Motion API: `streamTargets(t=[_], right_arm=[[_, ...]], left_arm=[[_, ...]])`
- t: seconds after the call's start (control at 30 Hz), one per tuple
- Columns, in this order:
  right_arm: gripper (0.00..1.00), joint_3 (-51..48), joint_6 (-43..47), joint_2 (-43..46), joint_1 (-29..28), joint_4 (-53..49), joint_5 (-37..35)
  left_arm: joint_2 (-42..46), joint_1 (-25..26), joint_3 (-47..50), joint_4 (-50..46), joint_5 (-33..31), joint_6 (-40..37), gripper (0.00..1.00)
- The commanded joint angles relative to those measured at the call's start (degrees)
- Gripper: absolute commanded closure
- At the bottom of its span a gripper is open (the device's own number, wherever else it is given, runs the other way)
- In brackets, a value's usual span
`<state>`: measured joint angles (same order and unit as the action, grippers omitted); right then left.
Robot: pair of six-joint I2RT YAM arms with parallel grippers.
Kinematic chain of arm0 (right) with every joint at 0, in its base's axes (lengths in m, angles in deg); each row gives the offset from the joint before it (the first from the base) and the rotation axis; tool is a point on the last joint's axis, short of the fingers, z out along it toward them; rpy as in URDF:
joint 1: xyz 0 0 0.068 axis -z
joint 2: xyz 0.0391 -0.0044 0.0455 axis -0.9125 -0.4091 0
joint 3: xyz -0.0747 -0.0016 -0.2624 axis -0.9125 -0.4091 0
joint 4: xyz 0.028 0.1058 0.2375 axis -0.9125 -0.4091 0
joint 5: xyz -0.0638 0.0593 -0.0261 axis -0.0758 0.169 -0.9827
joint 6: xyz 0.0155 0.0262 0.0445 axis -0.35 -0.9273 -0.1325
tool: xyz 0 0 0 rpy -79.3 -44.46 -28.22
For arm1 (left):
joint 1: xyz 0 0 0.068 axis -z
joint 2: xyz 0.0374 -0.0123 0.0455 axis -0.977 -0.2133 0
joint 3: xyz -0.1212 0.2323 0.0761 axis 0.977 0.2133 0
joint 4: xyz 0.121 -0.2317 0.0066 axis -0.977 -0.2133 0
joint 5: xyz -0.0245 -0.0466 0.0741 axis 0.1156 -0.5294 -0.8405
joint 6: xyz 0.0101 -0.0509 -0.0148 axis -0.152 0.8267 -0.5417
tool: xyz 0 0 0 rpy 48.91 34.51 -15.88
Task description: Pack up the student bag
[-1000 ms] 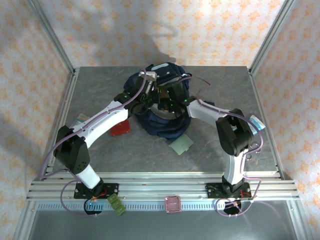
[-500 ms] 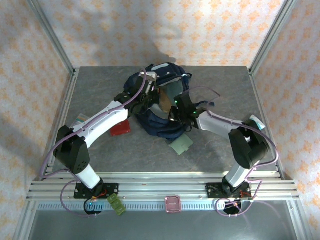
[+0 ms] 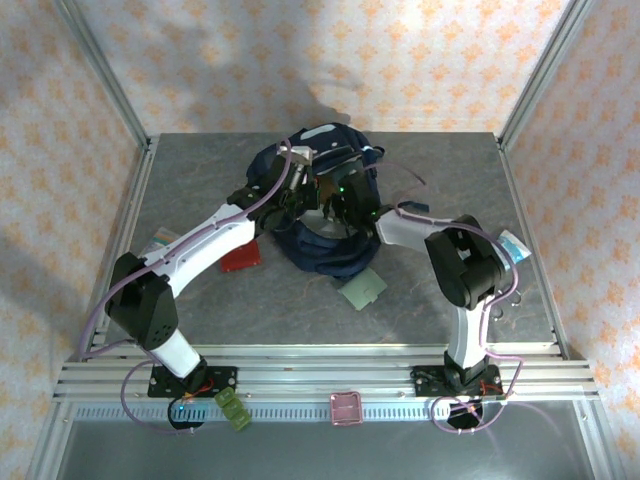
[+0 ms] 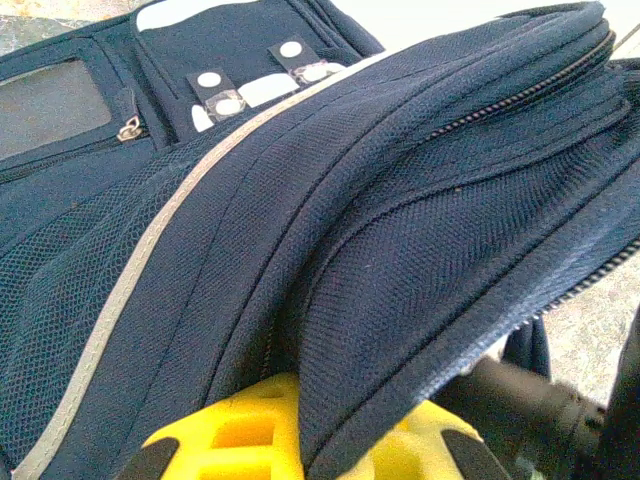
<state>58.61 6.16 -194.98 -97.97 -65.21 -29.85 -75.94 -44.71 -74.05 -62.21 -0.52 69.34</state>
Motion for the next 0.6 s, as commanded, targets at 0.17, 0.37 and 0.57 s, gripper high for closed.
streamTargets(t=[0.17,0.37,0.57], right_arm=[[0.75,-0.30,2.24,1.67,0.57,8.86,6.61],[0.43,-14.07,3.33,19.51,0.48,-2.38,1.21],[0.25,-23.48,-4.34,31.16,2.08,-14.50,-10.70]], left_arm=[[4.34,1.09,0.52,6.12,-2.40,3.39,1.00],[1.72,0.15,-1.71,2.12,-9.82,2.06,1.00],[2.30,-1.37,-0.47,2.99,-9.37,2.57,1.00]])
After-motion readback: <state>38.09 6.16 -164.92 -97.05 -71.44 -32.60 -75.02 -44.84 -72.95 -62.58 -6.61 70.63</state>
